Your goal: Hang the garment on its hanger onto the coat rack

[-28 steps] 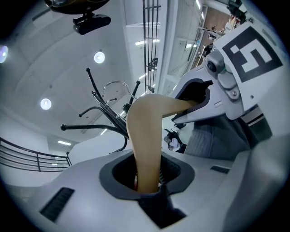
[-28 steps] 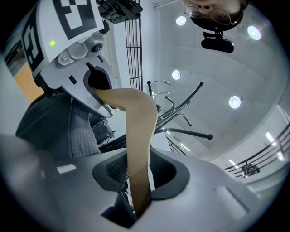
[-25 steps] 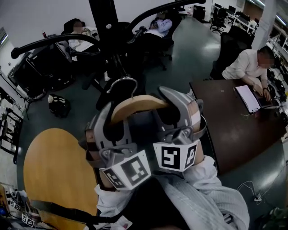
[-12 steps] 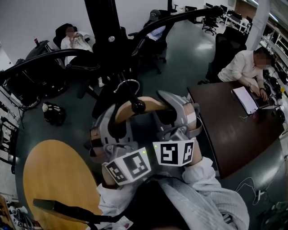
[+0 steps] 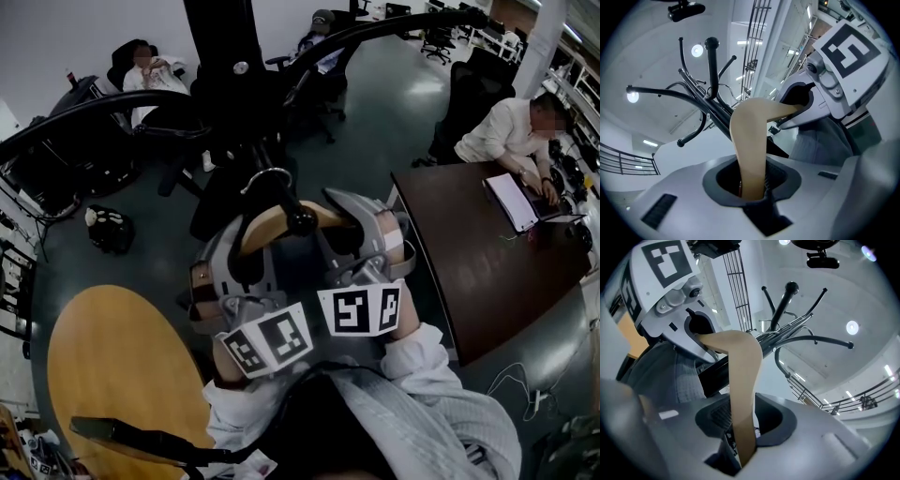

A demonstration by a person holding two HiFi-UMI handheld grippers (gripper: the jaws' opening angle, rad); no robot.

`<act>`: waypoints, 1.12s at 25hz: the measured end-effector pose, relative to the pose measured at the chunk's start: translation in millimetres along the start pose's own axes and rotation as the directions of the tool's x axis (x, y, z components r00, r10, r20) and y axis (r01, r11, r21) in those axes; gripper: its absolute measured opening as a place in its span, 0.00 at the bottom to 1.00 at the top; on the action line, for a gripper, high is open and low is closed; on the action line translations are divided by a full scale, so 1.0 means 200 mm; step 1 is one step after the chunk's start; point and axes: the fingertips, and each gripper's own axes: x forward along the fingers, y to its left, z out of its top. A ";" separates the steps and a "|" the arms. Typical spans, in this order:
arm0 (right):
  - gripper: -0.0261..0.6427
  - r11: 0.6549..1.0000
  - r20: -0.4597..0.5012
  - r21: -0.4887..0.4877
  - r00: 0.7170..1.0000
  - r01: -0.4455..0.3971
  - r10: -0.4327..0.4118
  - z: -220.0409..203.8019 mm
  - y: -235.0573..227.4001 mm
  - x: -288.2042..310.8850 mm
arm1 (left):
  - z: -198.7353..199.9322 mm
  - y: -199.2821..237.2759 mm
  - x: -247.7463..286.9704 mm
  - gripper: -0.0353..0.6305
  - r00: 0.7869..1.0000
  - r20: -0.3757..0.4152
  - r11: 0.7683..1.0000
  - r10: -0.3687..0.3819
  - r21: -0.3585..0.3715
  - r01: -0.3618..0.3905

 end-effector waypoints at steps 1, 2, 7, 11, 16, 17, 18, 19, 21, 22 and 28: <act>0.21 1.000 -0.002 0.007 1.000 -0.009 0.009 0.01 -0.01 0.01 | 0.01 0.02 0.00 0.19 1.000 0.010 1.000 0.016 0.015 -0.016; 0.21 1.000 -0.004 0.017 1.000 -0.022 0.022 0.03 -0.02 0.02 | 0.02 0.05 0.00 0.19 0.999 0.020 0.999 0.031 0.028 -0.031; 0.21 0.995 0.028 0.063 0.997 -0.071 0.069 0.08 -0.02 -0.04 | 0.05 0.07 -0.07 0.20 0.997 0.067 0.999 0.031 0.032 -0.034; 0.25 0.996 0.067 0.030 0.994 -0.090 0.088 0.10 -0.02 -0.13 | 0.07 0.07 -0.13 0.23 0.995 0.096 1.000 0.008 0.012 -0.009; 0.27 0.994 0.104 0.068 0.991 -0.091 0.084 0.13 -0.03 -0.27 | 0.02 0.08 -0.24 0.26 0.996 0.090 1.000 -0.008 -0.006 0.008; 0.27 0.989 0.126 0.113 0.988 -0.100 0.086 0.14 -0.03 -0.31 | 0.02 0.09 -0.28 0.26 0.995 0.098 1.000 -0.005 -0.025 0.008; 0.27 0.980 0.148 0.166 0.985 -0.113 0.088 0.14 -0.03 -0.35 | 0.02 0.10 -0.33 0.26 0.994 0.112 0.999 -0.005 -0.053 0.011; 0.27 0.968 0.162 0.219 0.983 -0.122 0.087 0.14 -0.03 -0.39 | 0.04 0.11 -0.37 0.26 0.991 0.131 0.996 -0.006 -0.087 0.018; 0.27 0.943 0.170 0.309 0.983 -0.124 0.074 0.14 -0.04 -0.44 | 0.08 0.13 -0.42 0.26 0.984 0.179 0.985 -0.011 -0.169 0.042; 0.27 0.930 0.170 0.345 0.983 -0.124 0.068 0.13 -0.05 -0.45 | 0.11 0.13 -0.44 0.26 0.979 0.205 0.975 -0.010 -0.215 0.055; 0.26 0.874 0.154 0.474 0.987 -0.111 0.042 0.14 -0.05 -0.51 | 0.22 0.09 -0.50 0.25 0.945 0.326 0.882 0.021 -0.451 0.136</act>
